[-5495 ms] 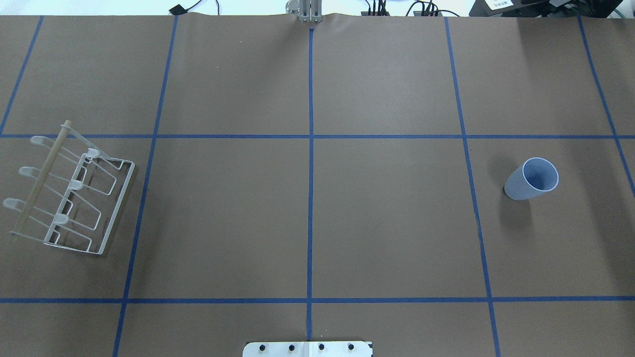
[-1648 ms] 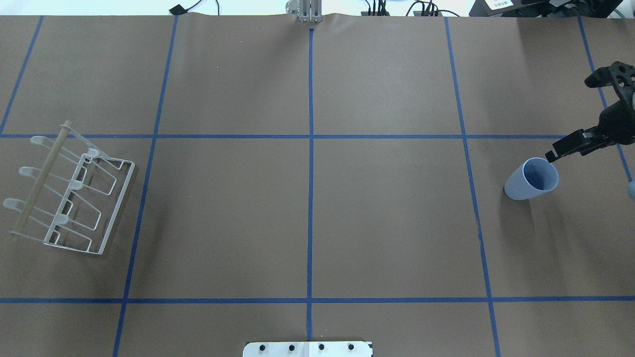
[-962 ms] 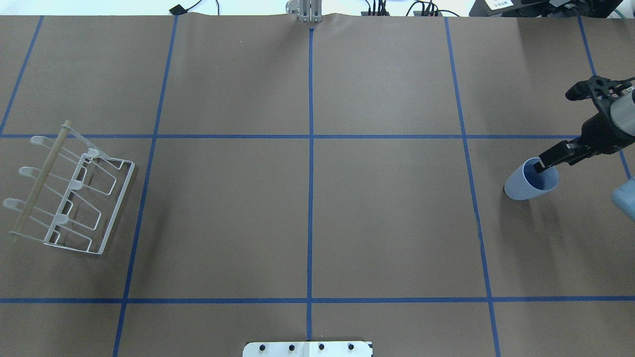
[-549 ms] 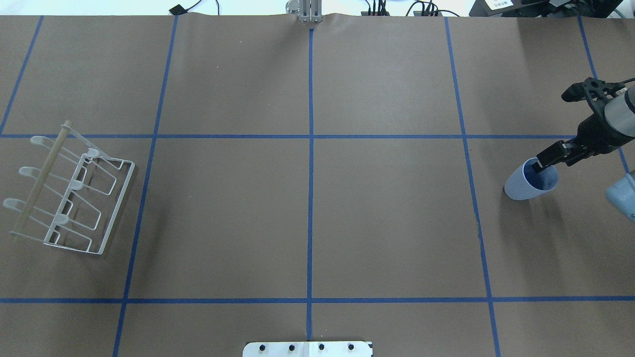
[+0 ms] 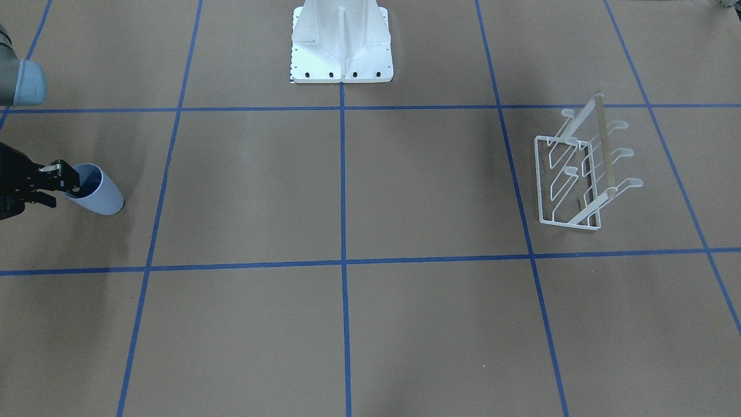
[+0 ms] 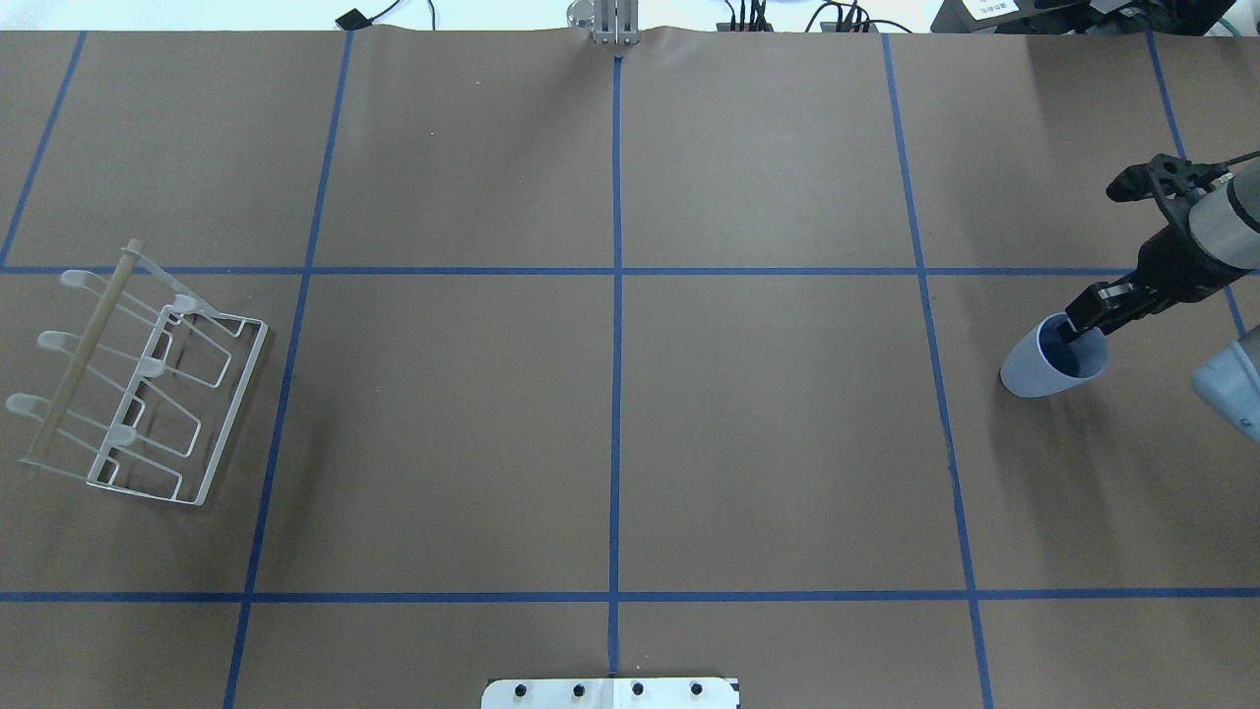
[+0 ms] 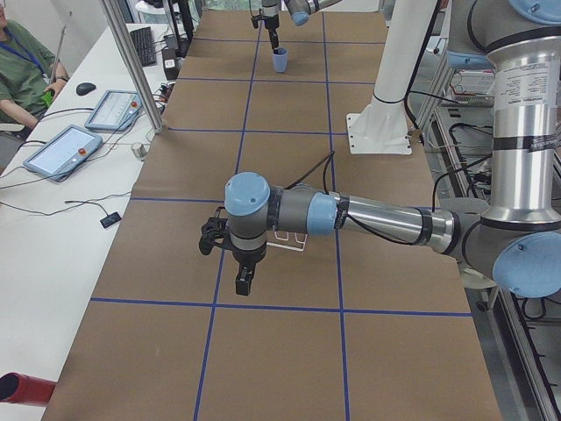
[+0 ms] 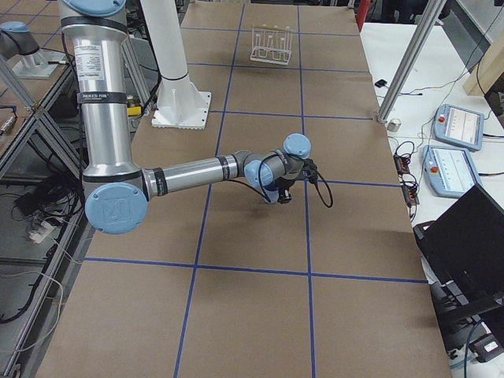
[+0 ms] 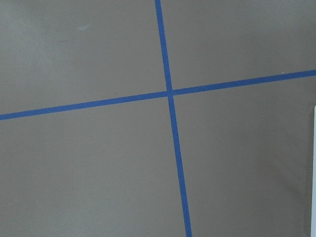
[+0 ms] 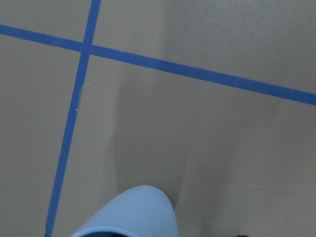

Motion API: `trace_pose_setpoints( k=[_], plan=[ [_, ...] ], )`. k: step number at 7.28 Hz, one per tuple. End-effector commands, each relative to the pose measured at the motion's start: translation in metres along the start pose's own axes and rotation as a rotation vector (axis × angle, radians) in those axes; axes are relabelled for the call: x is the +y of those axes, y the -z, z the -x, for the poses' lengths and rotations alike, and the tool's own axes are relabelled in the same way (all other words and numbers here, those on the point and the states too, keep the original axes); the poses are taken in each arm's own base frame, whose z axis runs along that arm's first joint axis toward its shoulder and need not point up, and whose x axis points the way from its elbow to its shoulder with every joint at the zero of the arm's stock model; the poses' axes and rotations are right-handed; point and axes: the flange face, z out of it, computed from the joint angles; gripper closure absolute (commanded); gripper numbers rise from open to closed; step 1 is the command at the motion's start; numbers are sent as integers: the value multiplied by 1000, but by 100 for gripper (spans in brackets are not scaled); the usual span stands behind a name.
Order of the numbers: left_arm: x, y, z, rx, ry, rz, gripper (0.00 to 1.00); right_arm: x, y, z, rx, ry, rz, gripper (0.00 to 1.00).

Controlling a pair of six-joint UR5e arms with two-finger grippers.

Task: Hang cup on cup holder
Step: 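Close the right gripper on the cup rim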

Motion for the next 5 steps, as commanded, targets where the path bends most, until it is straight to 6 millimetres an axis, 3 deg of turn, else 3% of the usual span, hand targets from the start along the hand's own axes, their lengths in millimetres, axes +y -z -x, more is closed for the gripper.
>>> trace_pose_setpoints(
  k=[1,5],
  plan=[
    [0,0,0,-1,0,-1,1,2,0,6,-9,14,3,100],
    [-5,6,-5,-2,-10,-13,1,6,51,63,-115,107,-59,100]
  ],
)
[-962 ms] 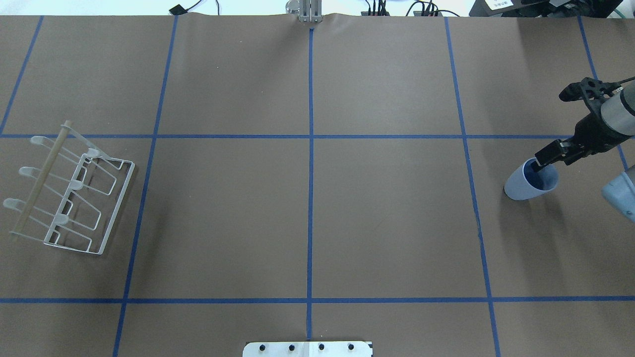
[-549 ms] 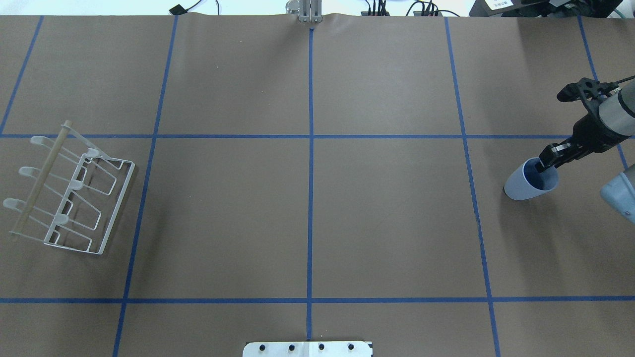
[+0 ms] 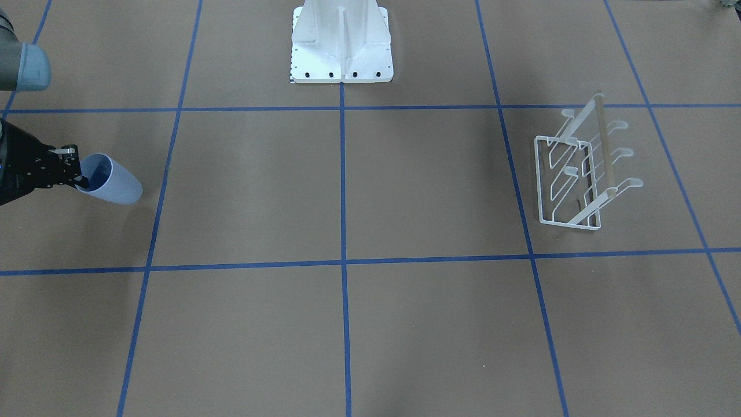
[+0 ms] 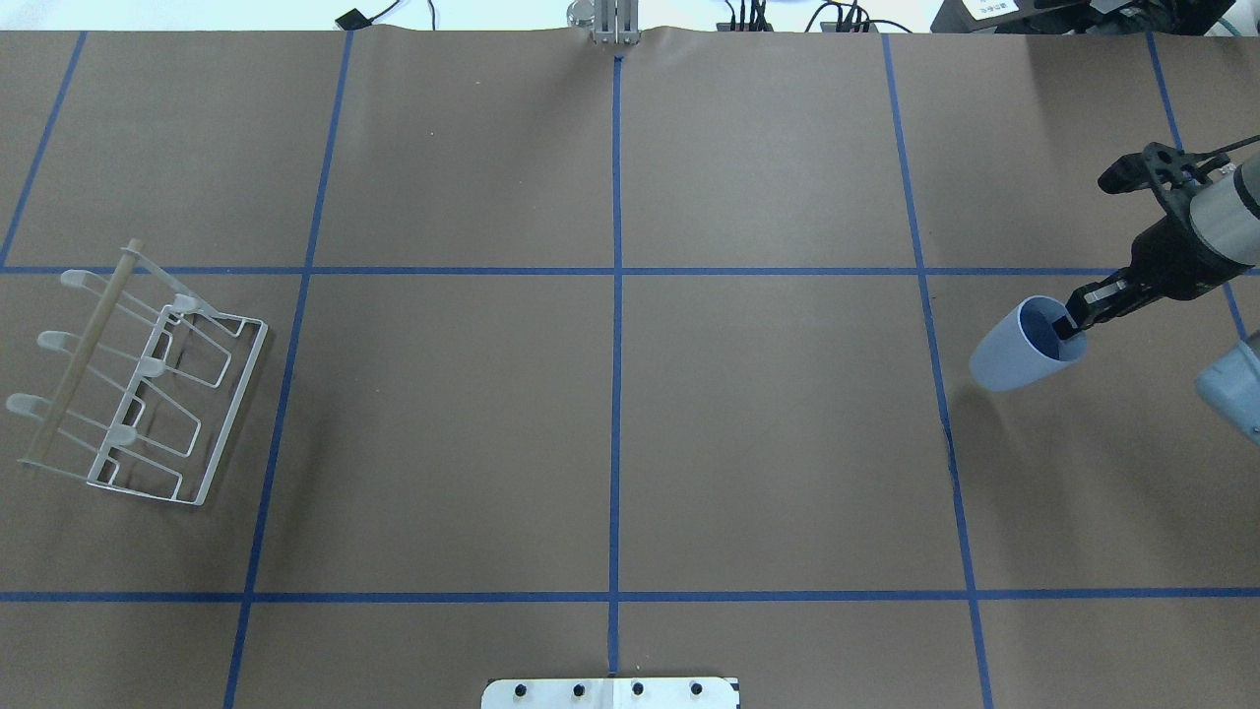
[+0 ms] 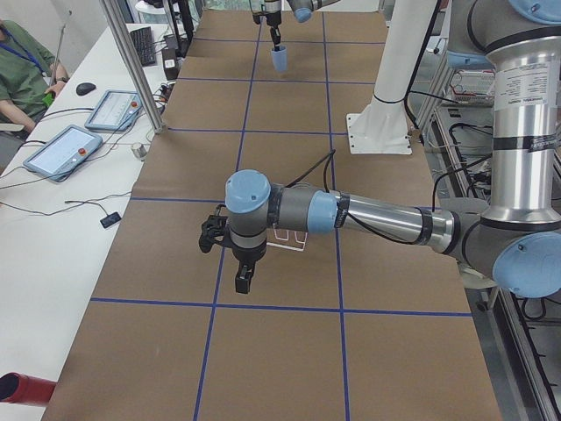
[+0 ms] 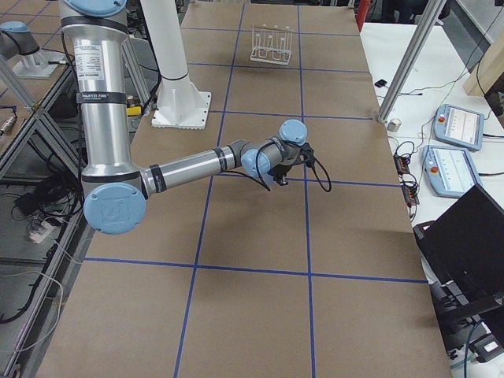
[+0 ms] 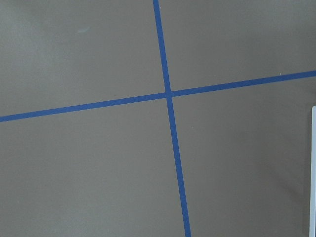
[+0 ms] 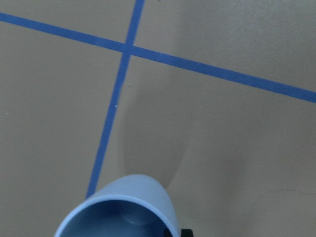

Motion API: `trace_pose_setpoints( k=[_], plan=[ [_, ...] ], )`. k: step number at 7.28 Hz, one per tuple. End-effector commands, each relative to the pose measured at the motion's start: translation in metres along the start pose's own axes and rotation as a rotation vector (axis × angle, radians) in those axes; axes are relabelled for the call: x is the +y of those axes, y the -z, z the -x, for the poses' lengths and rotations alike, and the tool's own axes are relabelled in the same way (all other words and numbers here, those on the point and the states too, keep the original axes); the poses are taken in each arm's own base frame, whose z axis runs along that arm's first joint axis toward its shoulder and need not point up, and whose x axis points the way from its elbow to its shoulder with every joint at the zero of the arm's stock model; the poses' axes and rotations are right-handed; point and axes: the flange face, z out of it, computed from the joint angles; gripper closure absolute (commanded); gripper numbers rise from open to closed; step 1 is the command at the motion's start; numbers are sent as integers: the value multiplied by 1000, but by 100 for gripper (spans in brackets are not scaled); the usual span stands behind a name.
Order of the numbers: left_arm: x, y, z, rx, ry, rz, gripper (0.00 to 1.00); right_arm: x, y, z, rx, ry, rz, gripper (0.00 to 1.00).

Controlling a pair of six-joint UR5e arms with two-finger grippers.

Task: Hang cup on cup holder
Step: 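Lift the cup with the right gripper toward center while the left arm approaches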

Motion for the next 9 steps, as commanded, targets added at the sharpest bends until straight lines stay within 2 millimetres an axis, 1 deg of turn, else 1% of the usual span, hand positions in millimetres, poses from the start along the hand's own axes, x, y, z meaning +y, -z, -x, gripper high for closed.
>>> trace_pose_setpoints(
  k=[1,2,3,4,5,7,8,9],
  plan=[
    [-12,8,-7,-1,-13,-19,1,-14,31,37,-36,50,-61,100],
    [-29,22,-18,-1,28,-55,1,-36,50,64,-53,50,-112,100],
    [-46,37,-30,1,23,-96,1,-46,65,89,-95,21,-176,100],
    [-59,48,-42,15,-10,-137,1,-44,76,103,-171,-35,-257,100],
    [-75,65,-61,68,-11,-201,1,-40,86,115,-257,-113,-324,100],
    [-81,84,-93,237,54,-310,1,-22,106,137,-450,-210,-401,100],
    [-82,82,-120,311,91,-324,1,-14,111,149,-518,-231,-421,100],
    [-81,82,-144,382,126,-347,1,-3,115,157,-598,-233,-423,100]
  ],
)
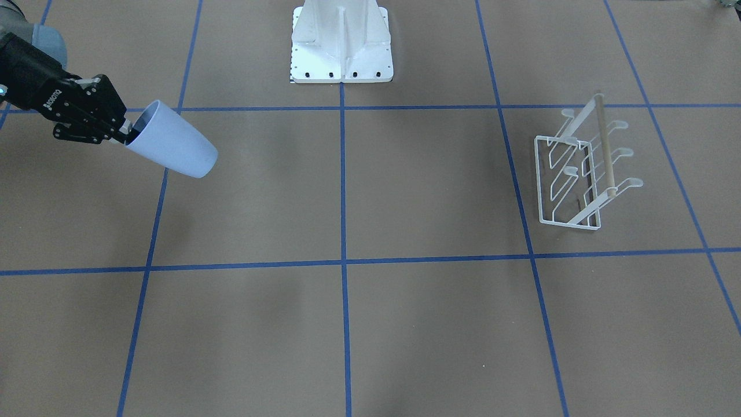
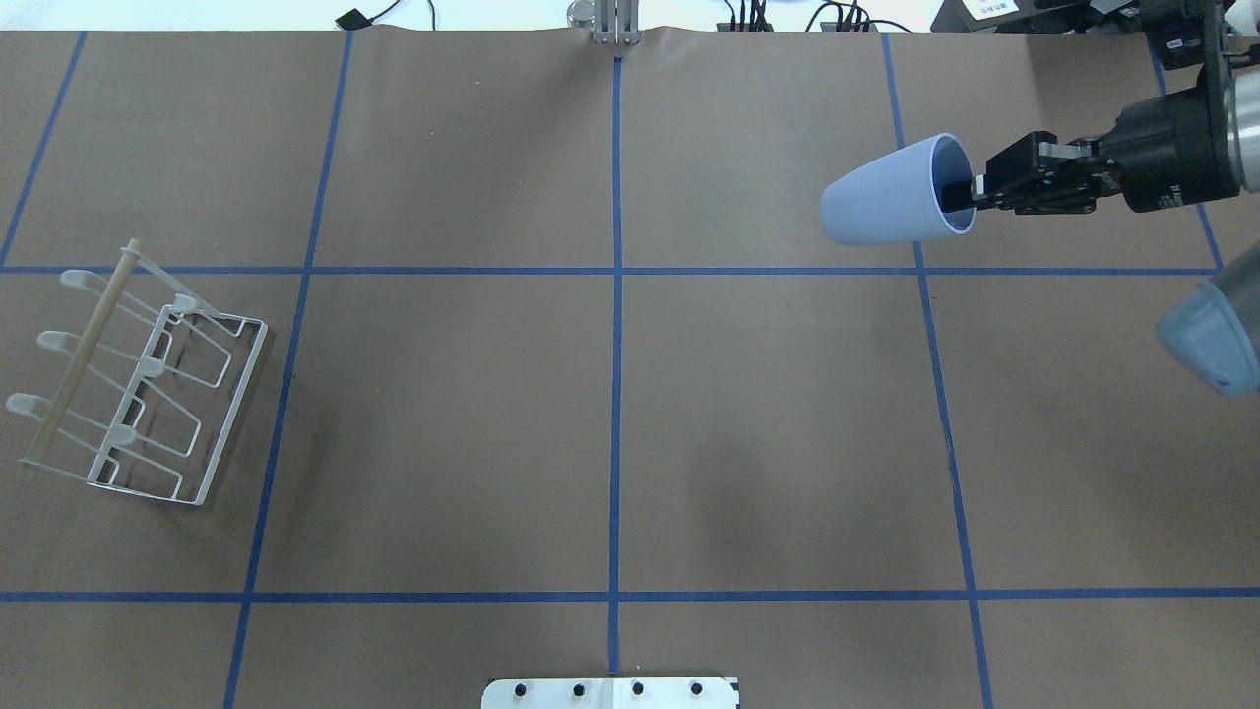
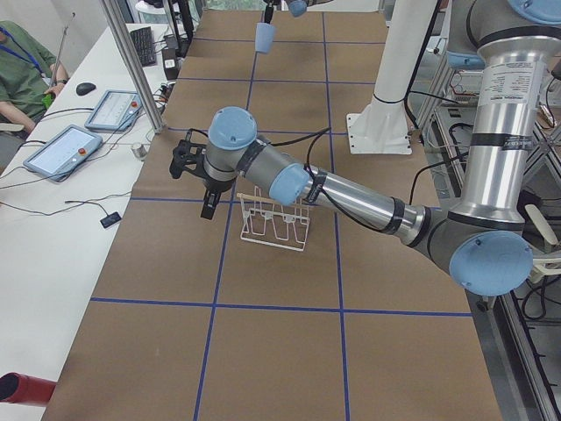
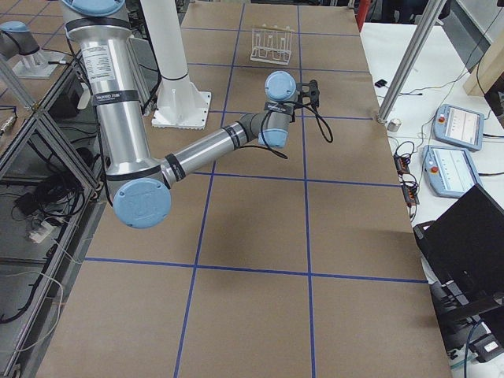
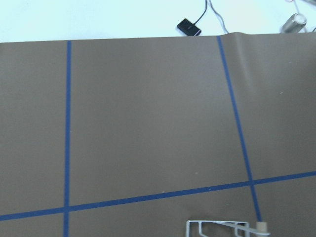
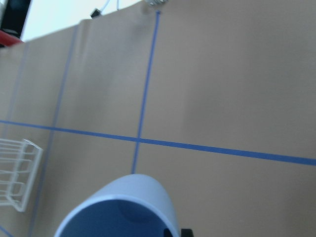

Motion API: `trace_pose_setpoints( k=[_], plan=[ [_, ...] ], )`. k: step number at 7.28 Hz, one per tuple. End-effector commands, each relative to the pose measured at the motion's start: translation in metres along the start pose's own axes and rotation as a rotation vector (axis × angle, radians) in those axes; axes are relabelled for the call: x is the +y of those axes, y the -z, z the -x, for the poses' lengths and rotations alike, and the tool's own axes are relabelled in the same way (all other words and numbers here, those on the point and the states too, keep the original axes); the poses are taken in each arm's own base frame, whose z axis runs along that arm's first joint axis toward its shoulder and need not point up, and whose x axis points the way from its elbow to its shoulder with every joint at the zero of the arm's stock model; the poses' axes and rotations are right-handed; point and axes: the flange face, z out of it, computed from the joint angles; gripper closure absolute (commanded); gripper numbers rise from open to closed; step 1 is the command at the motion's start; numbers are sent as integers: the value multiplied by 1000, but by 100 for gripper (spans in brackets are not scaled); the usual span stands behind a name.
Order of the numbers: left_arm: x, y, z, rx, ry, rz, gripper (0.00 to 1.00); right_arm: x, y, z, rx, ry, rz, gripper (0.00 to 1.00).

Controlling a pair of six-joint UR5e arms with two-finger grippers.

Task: Hang cup on cup holder
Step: 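Lift the cup with the right gripper toward center while the left arm approaches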

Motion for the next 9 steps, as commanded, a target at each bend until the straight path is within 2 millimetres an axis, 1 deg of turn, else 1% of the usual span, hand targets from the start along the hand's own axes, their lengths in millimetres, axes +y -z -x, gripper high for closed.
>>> trace_pose_setpoints(
  k=[1,2,3,4,5,6,7,8,9],
  plan=[
    [11,-11,-51,154,31,-63,1,26,13,19,-196,-57,0,100],
    [16,-14,-70,213,73,-78,1,34,16,28,-268,-66,-13,100],
    [18,-15,-99,290,91,-90,2,43,16,33,-314,-61,6,100],
    [23,-12,-112,357,35,-125,2,51,15,41,-336,-45,23,100],
    [29,-6,-117,402,-29,-160,2,56,11,44,-351,-41,23,100],
    [33,2,-127,437,0,-164,1,68,-7,47,-387,-43,30,100],
    [39,3,-145,512,39,-172,1,84,-24,53,-444,-48,22,100],
    [53,-14,-164,600,64,-177,1,94,-34,56,-487,-56,7,100],
    [72,-35,-192,721,151,-183,1,102,-41,59,-523,-57,2,100]
  ],
)
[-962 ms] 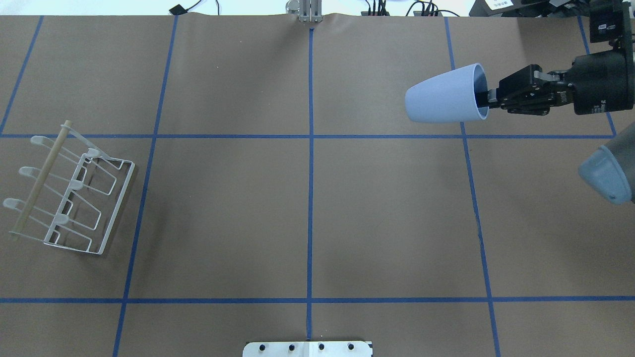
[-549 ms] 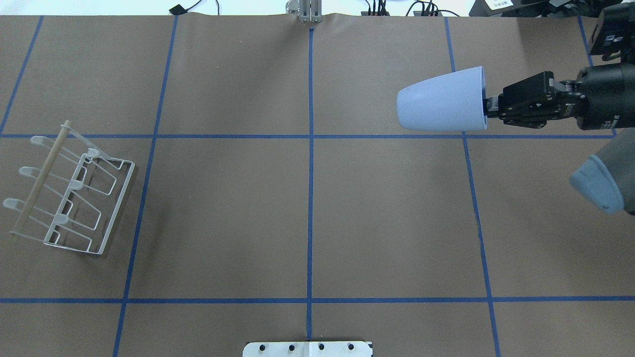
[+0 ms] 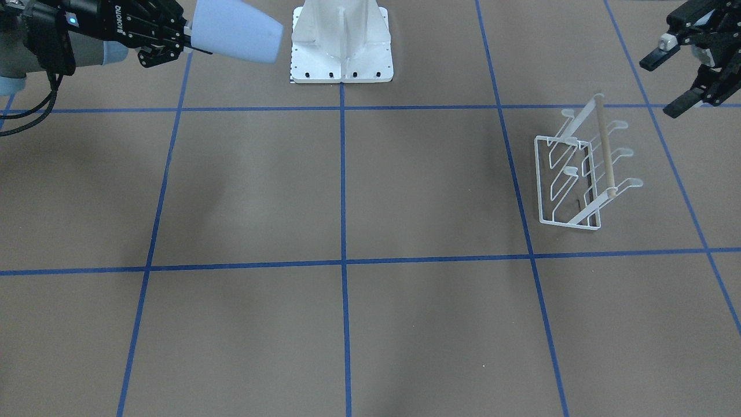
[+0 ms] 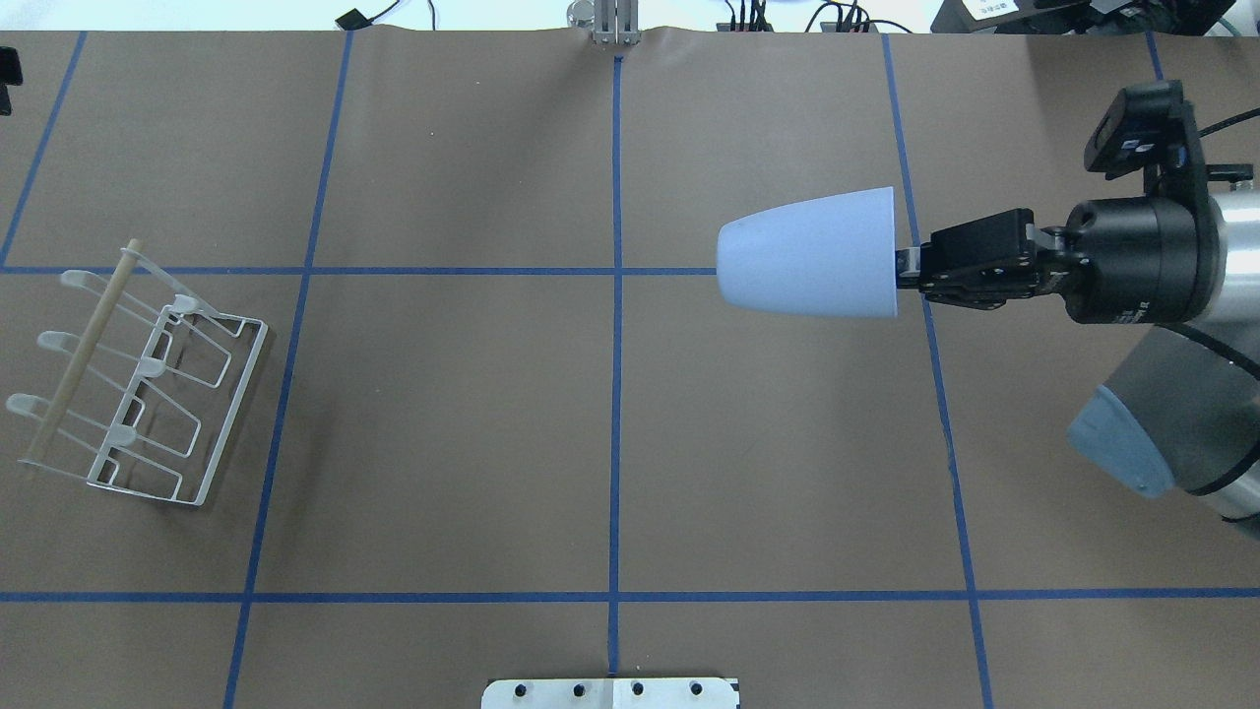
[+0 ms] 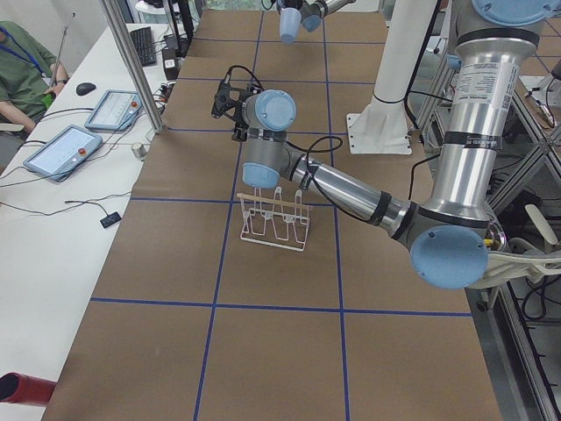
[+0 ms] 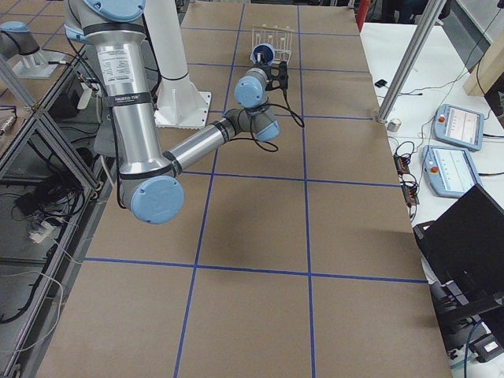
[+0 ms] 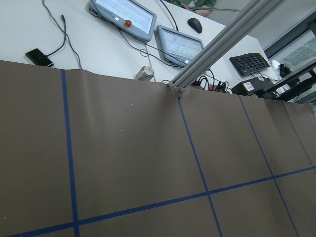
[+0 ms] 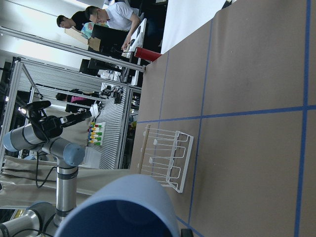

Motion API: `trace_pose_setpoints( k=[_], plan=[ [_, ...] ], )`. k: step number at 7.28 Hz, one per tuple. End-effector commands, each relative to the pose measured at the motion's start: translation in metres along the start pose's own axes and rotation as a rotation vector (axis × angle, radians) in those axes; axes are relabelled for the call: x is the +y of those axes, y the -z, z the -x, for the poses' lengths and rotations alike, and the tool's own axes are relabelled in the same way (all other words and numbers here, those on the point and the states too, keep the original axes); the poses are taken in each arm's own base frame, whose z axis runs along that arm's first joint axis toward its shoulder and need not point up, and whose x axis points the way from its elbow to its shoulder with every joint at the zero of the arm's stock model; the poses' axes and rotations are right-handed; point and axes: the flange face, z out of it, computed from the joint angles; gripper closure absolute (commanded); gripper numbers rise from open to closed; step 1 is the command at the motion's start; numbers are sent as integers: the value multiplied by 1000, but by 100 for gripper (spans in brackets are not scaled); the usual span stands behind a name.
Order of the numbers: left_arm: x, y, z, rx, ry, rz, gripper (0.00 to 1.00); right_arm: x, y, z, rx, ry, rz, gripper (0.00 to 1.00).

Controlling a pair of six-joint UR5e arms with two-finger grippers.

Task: Hang cup on cup holder
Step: 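Lift the cup with the right gripper toward center while the left arm approaches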

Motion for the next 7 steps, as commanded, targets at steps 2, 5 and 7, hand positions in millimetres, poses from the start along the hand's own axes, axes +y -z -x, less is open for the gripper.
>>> trace_pose_setpoints(
  k=[2,5,7],
  plan=[
    [68,-77,-36,282,245,-31,1,38,-40,-3,-159,-34,-44,100],
    [63,-126,-98,420,447,24,2,53,-76,21,-270,-45,-36,100],
    [79,-147,-120,475,501,43,2,61,-90,26,-300,-49,-12,100]
  ],
)
